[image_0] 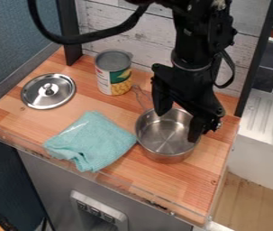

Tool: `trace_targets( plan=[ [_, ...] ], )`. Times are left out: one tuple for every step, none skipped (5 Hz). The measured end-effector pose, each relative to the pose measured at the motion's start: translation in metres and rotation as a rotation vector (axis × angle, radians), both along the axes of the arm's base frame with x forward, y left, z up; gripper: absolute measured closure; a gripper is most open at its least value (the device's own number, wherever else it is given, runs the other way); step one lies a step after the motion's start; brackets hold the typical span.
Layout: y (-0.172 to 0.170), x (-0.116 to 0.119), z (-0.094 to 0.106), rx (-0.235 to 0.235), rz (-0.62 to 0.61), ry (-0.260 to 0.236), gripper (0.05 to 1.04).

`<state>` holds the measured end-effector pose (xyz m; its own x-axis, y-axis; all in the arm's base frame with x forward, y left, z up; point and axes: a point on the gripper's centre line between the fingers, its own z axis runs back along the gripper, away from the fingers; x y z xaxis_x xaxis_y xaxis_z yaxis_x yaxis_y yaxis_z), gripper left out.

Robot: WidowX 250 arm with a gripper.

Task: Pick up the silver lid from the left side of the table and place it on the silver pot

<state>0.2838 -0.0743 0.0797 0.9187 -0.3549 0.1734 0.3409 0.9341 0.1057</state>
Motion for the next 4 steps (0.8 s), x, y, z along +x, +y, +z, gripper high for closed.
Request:
trace_targets(
  plan=[
    [0.001,-0.002,-0.008,0.002,0.004,0.024,0.082],
    [0.038,0.008,-0.012,-0.018,0.114,-0.008,0.082],
    [0.088,0.012,-0.011,-0.031,0.25,-0.011,0.082],
    [0.139,0.009,-0.012,-0.014,0.333,-0.003,0.082]
  ],
)
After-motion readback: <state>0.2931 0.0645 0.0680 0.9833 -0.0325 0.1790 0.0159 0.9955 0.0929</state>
